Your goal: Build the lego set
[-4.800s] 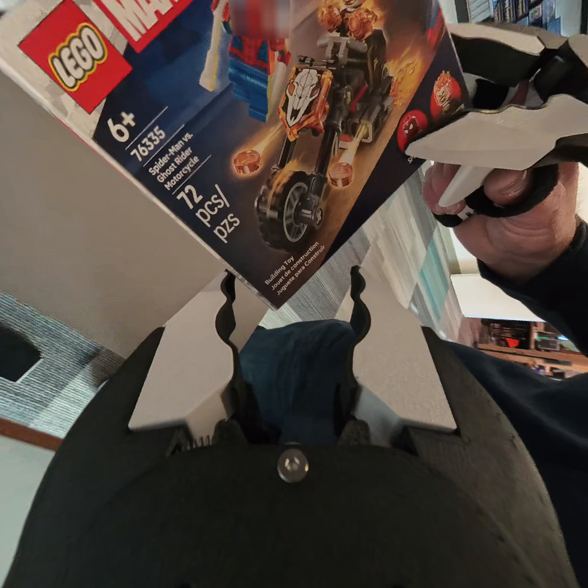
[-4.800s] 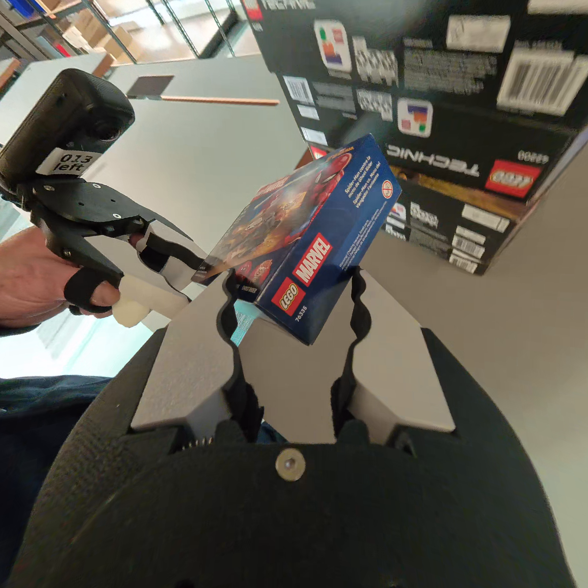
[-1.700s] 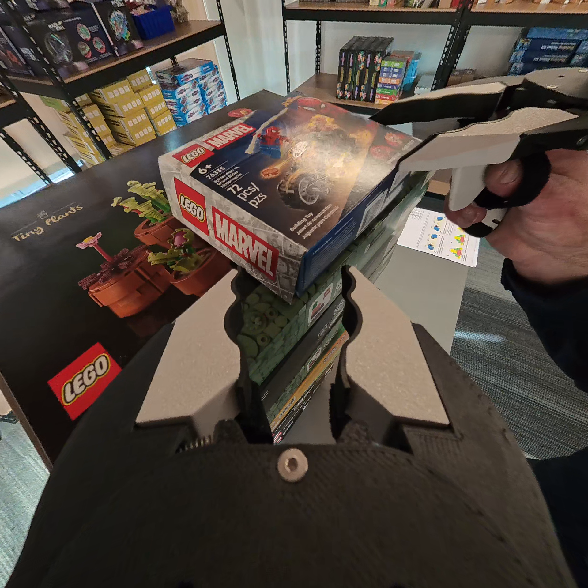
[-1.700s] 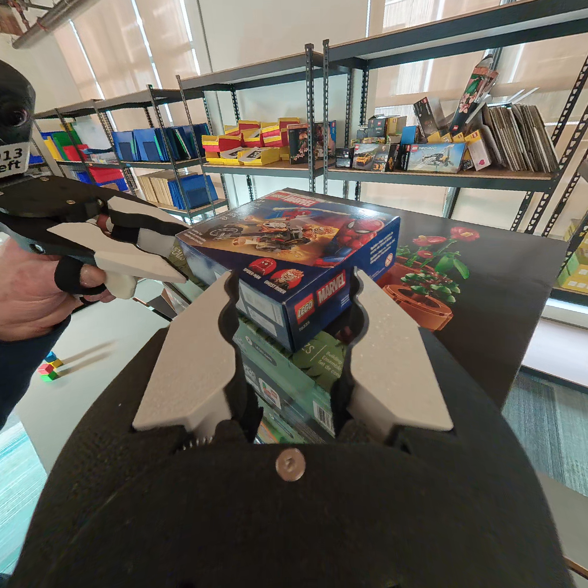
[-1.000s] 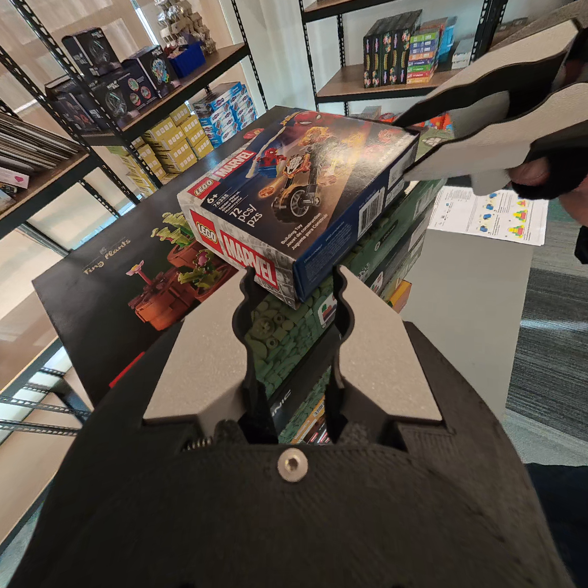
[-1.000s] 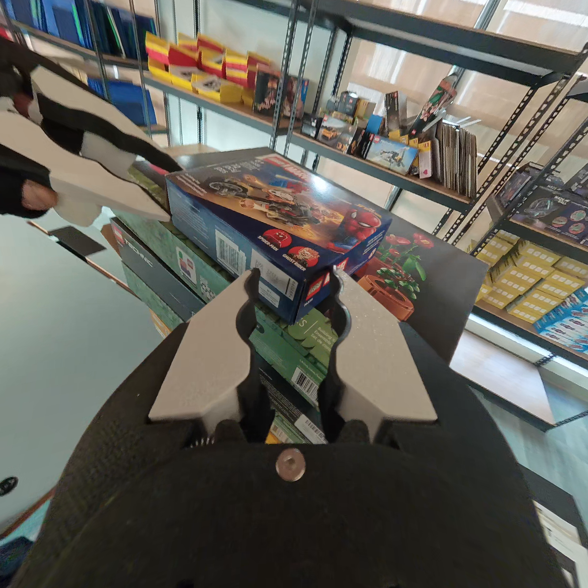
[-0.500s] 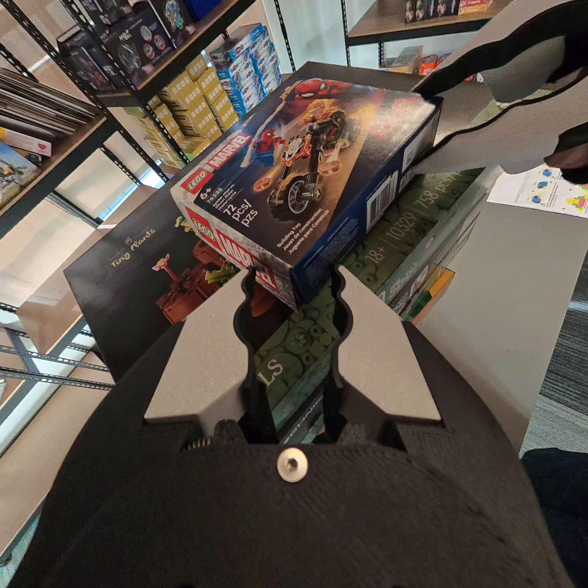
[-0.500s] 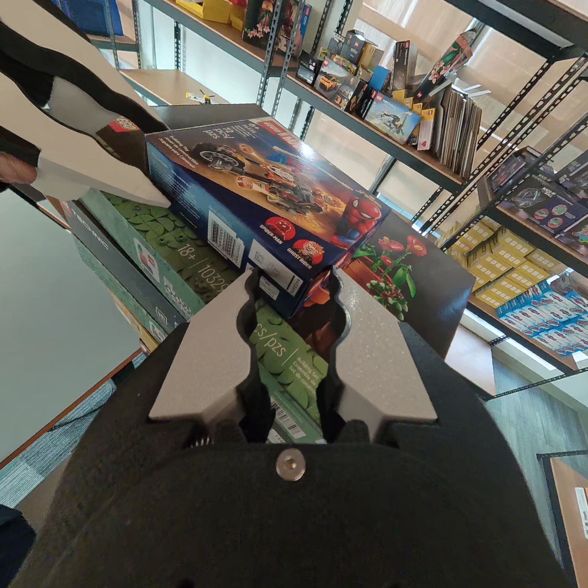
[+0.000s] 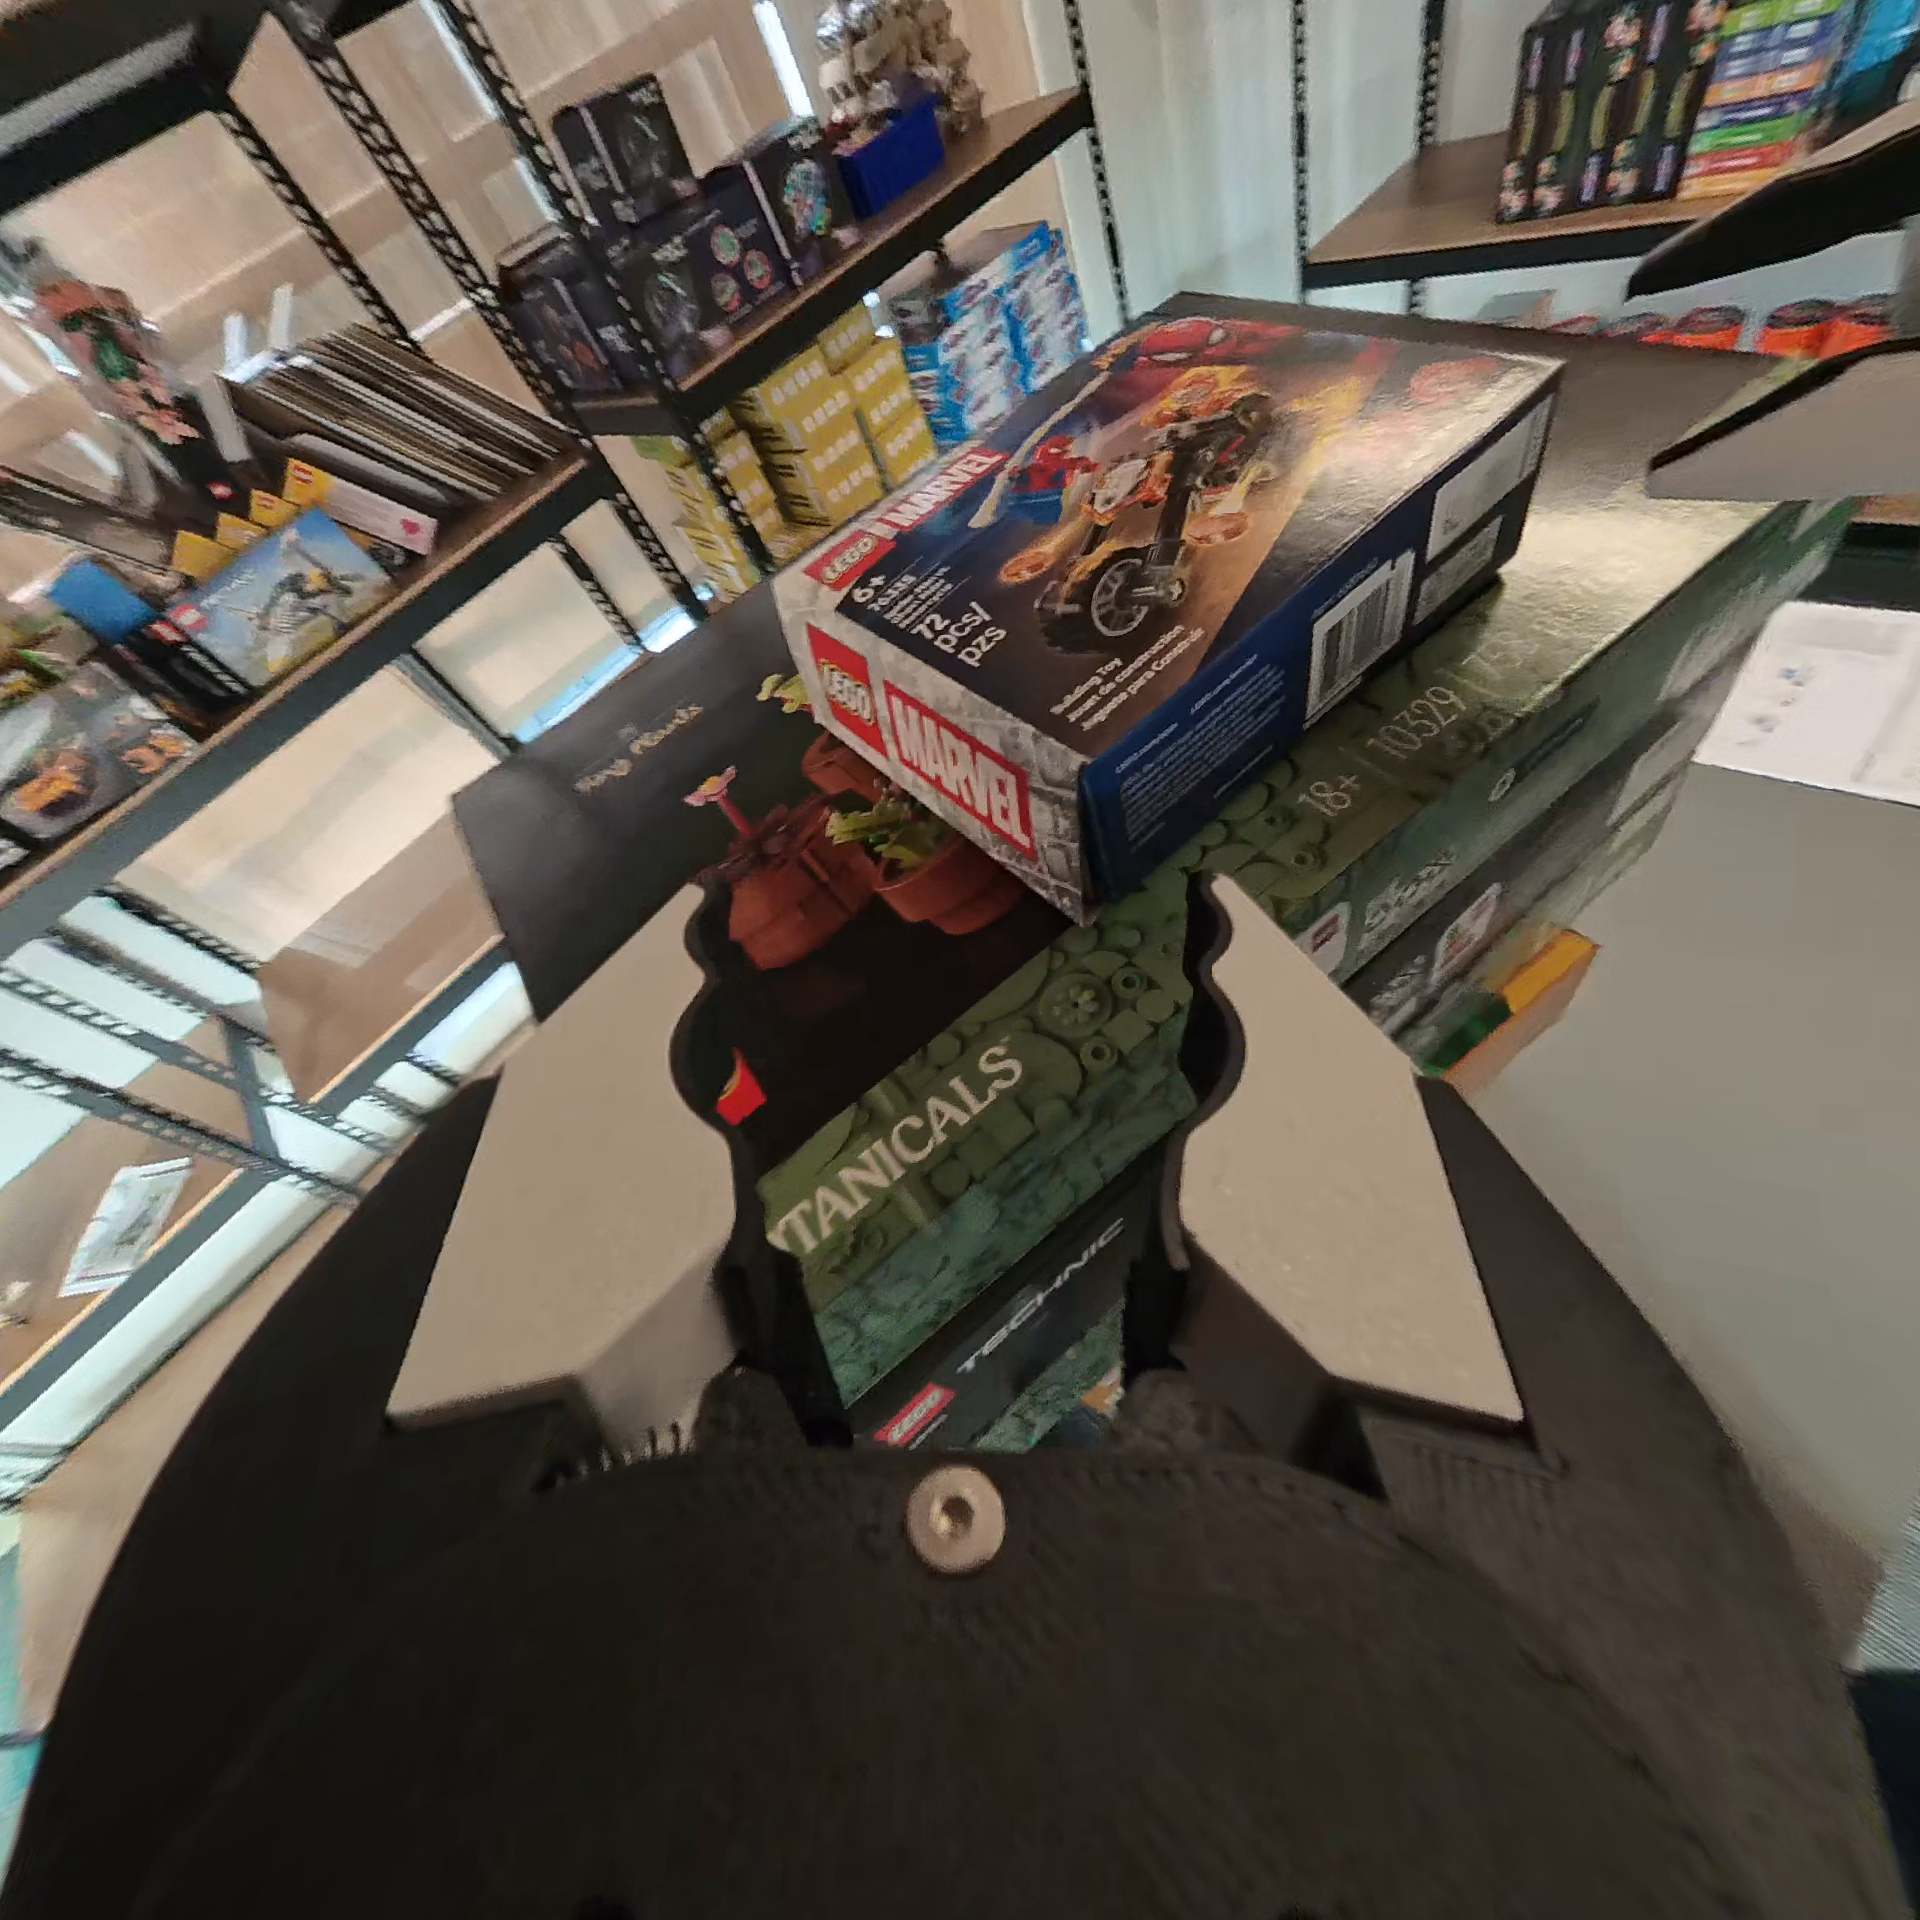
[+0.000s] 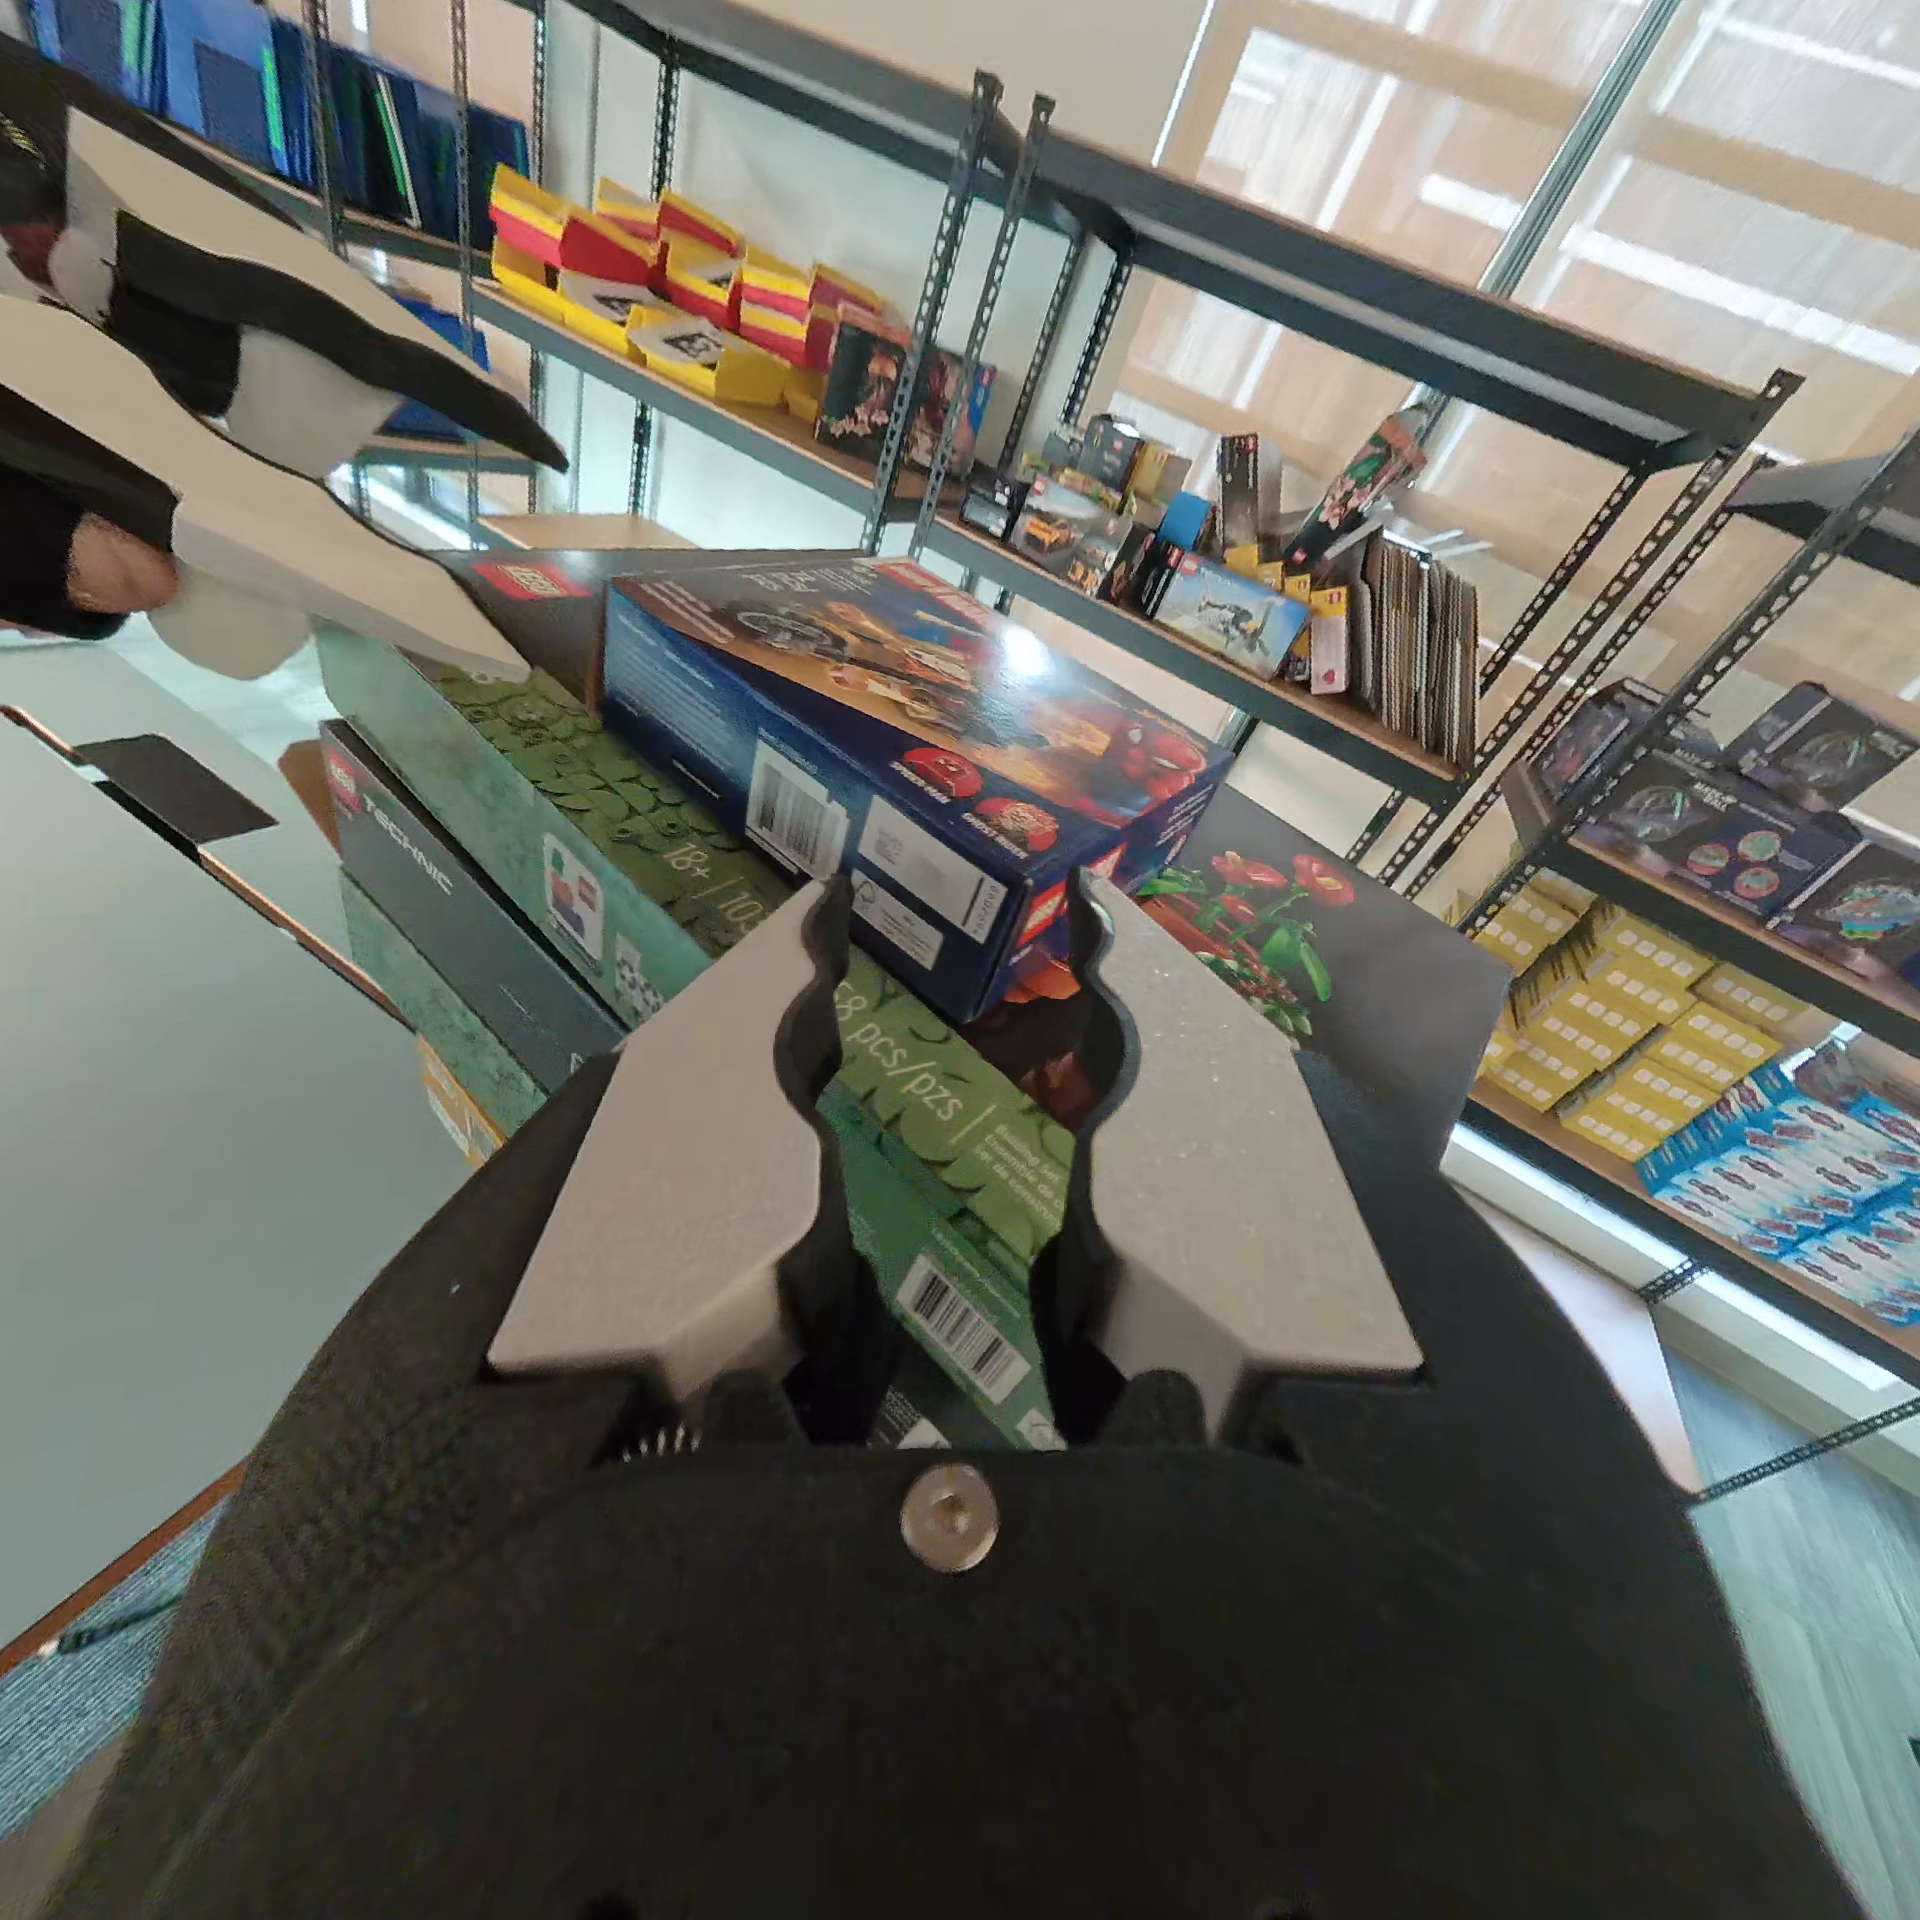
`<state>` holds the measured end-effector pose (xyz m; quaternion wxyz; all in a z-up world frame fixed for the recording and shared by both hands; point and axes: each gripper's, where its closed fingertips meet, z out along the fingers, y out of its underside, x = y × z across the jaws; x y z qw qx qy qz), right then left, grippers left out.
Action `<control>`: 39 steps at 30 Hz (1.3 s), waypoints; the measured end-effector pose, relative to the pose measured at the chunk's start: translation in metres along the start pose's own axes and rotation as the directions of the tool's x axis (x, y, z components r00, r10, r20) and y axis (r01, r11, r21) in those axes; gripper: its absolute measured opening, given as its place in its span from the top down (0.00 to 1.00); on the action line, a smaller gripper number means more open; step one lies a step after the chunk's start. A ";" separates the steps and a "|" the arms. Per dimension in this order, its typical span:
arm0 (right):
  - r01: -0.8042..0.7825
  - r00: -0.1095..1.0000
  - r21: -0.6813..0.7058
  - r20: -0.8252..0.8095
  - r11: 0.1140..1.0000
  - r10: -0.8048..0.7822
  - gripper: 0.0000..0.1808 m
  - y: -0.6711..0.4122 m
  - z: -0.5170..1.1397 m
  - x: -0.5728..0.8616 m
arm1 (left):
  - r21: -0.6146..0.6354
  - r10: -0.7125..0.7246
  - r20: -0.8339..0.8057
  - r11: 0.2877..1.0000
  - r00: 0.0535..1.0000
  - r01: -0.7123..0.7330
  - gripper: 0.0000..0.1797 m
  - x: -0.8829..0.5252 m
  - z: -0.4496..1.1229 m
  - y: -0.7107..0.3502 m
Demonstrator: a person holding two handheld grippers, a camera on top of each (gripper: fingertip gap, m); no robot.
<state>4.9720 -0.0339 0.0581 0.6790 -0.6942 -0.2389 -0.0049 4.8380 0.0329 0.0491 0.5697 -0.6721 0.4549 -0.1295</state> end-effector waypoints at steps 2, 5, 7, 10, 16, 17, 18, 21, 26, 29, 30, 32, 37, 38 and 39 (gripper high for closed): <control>0.011 1.000 0.012 0.007 1.000 -0.011 0.78 -0.002 -0.002 -0.007 | -0.010 0.022 0.062 1.000 0.998 -0.022 0.52 -0.008 -0.007 0.002; 0.029 0.999 0.014 0.021 0.999 -0.029 0.78 -0.004 -0.002 -0.020 | -0.066 0.030 0.106 0.998 0.994 -0.023 0.46 -0.017 -0.010 0.014; 0.038 0.999 0.015 0.034 0.999 -0.039 0.77 -0.005 -0.001 -0.031 | -0.092 0.041 0.133 0.995 0.990 -0.029 0.45 -0.022 -0.014 0.021; 0.064 0.997 0.043 0.047 0.997 -0.066 0.79 -0.012 -0.003 -0.047 | -0.115 0.046 0.155 0.993 0.987 -0.029 0.43 -0.027 -0.022 0.030; 0.073 0.994 0.039 0.075 0.997 -0.075 0.78 -0.016 -0.002 -0.074 | -0.141 0.046 0.172 0.990 0.984 -0.022 0.43 -0.033 -0.040 0.047; 0.072 0.994 0.039 0.081 0.997 -0.075 0.78 -0.017 -0.002 -0.079 | -0.141 0.045 0.171 0.990 0.984 -0.021 0.43 -0.033 -0.044 0.049; 0.070 0.993 0.039 0.088 0.997 -0.073 0.78 -0.017 -0.002 -0.083 | -0.144 0.043 0.168 0.989 0.985 -0.019 0.43 -0.033 -0.047 0.051; 0.070 0.992 0.045 0.103 0.996 -0.075 0.78 -0.021 -0.003 -0.098 | -0.155 0.045 0.173 0.988 0.984 -0.018 0.43 -0.035 -0.059 0.059; 0.074 0.991 0.051 0.109 0.996 -0.080 0.77 -0.026 -0.006 -0.117 | -0.145 0.020 0.152 0.989 0.988 0.002 0.43 -0.035 -0.078 0.069; 0.061 0.993 0.046 0.096 0.997 -0.066 0.76 -0.024 -0.010 -0.122 | -0.127 -0.003 0.128 0.992 0.992 0.019 0.43 -0.032 -0.087 0.073; 0.054 0.995 0.046 0.087 0.997 -0.058 0.75 -0.024 -0.012 -0.123 | -0.121 -0.008 0.119 0.992 0.993 0.022 0.43 -0.031 -0.090 0.074; 0.038 0.997 0.043 0.070 0.998 -0.041 0.73 -0.023 -0.017 -0.123 | -0.108 -0.011 0.095 0.994 0.995 0.021 0.43 -0.026 -0.093 0.074; -0.023 0.999 -0.010 -0.026 1.000 0.022 0.60 -0.013 -0.027 -0.110 | -0.087 -0.029 0.014 0.996 0.999 0.030 0.43 -0.009 -0.090 0.075; -0.030 0.999 -0.013 -0.039 0.999 0.030 0.58 -0.013 -0.030 -0.107 | -0.075 -0.033 -0.005 0.997 0.999 0.033 0.43 -0.005 -0.089 0.073; -0.034 0.998 -0.014 -0.053 0.999 0.034 0.57 -0.013 -0.034 -0.105 | -0.065 -0.037 -0.025 0.997 0.999 0.035 0.43 0.000 -0.087 0.070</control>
